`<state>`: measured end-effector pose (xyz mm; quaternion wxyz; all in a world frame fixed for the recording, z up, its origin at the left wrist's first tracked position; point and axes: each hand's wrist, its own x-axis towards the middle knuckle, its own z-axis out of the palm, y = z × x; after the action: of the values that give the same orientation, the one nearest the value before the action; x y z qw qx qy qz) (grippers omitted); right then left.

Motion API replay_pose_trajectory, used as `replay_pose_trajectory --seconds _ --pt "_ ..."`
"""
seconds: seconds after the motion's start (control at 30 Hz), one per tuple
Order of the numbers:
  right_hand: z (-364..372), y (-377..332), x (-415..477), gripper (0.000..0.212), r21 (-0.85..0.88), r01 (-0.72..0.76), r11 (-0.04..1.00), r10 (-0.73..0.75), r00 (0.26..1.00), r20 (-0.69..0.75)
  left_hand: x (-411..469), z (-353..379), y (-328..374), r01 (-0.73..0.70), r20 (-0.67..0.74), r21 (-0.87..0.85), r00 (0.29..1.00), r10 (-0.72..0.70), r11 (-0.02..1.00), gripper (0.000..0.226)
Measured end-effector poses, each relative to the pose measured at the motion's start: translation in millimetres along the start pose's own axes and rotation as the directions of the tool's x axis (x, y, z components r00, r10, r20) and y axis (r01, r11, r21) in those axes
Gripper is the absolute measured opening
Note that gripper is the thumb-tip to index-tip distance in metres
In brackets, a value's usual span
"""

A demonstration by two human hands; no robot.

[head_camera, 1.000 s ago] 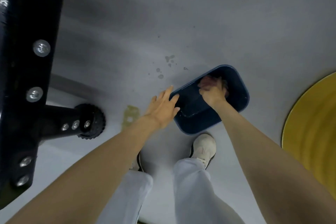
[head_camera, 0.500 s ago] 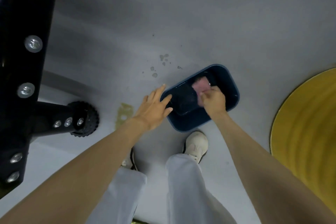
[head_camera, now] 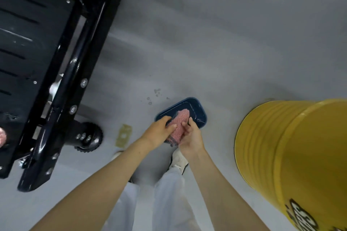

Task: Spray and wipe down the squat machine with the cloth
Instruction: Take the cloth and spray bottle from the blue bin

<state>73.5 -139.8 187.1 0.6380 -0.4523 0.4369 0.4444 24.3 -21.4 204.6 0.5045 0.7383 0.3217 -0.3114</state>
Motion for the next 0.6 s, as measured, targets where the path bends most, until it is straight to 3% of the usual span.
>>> replay_pose_trajectory --seconds 0.1,0.17,0.3,0.4,0.5,0.53,0.6 --pt "26 12 -23 0.052 -0.066 0.004 0.998 -0.001 0.999 0.049 -28 -18 1 0.009 -0.026 -0.174 1.0 -0.013 0.985 0.032" --pt "41 25 -33 0.055 -0.106 -0.003 0.994 0.008 0.999 0.04 -48 -32 -10 0.007 -0.056 -0.254 0.998 -0.022 0.967 0.036" --pt "77 56 -56 0.021 -0.302 -0.134 0.944 0.156 0.986 0.05 -89 -64 -43 0.002 -0.123 -0.38 0.991 -0.053 0.925 0.061" --pt "112 83 -81 0.019 -0.377 -0.163 0.912 0.193 0.98 0.043 -120 -90 -68 0.016 -0.192 -0.452 0.975 -0.115 0.892 0.059" --pt "145 112 -104 0.02 -0.467 -0.144 0.873 0.186 0.982 0.043 -148 -114 -92 0.056 -0.296 -0.379 0.938 -0.178 0.924 0.049" --pt "156 122 -111 0.022 -0.504 -0.129 0.854 0.164 0.986 0.027 -159 -123 -99 0.085 -0.351 -0.286 0.917 -0.187 0.954 0.045" --pt "172 149 -116 0.025 -0.584 -0.076 0.808 0.086 0.996 -0.011 -184 -140 -114 0.144 -0.551 0.062 0.83 -0.086 0.988 0.037"
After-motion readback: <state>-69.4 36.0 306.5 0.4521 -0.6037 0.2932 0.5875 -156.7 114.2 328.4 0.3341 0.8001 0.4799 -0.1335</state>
